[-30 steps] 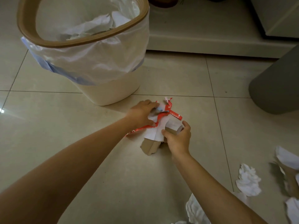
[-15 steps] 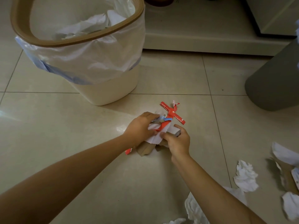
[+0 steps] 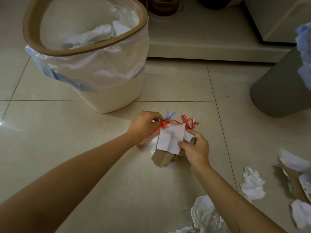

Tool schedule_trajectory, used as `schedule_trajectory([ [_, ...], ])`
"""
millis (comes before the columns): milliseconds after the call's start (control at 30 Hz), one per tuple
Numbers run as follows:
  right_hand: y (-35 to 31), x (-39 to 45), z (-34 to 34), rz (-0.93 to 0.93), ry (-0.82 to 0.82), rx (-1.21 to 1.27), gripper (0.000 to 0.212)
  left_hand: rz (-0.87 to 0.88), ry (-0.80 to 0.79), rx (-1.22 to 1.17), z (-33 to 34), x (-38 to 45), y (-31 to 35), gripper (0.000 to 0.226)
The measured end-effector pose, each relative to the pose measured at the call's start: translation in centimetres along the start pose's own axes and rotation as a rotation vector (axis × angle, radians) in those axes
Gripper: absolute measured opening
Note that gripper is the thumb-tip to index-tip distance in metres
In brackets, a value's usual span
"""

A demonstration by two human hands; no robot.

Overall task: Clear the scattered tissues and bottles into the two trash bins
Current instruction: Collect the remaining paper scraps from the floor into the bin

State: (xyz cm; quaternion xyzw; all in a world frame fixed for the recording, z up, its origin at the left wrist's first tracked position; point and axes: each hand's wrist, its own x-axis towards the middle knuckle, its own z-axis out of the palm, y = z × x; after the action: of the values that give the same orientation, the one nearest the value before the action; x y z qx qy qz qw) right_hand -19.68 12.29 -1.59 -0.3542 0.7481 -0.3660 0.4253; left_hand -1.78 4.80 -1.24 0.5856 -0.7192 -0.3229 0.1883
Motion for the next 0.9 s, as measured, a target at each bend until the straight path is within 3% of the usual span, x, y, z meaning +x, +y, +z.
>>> schedule_trajectory([
  [100, -1.4, -0.6, -0.6, -0.146, -0.009, -0.069, 0.046, 0.084, 0.097, -0.008, -1.9, -0.5, 1.0, 0.016],
  [267, -4.9, -1.5, -1.4, -0.426, 0.007, -0.091, 0.041, 0.380, 0.300, 0.155, -6.9, -1.7, 2.5, 0.033],
  [467, -11.6, -2.2, -1.6, -0.553, 0.004, -0.002, 0.040, 0.536, 0.535, 0.216, -13.8, -2.9, 4.6, 0.023],
  [667, -20.7, -3.0, -0.2, -0.673, 0.000, 0.149, 0.033, 0.587, 0.842, 0.173, -20.9, -2.6, 6.8, 0.021],
  [900, -31.0, -2.8, 3.7, -0.857, 0.051, 0.233, 0.029, 0.476, 1.137, 0.056, -28.5, 1.3, 7.0, 0.016],
])
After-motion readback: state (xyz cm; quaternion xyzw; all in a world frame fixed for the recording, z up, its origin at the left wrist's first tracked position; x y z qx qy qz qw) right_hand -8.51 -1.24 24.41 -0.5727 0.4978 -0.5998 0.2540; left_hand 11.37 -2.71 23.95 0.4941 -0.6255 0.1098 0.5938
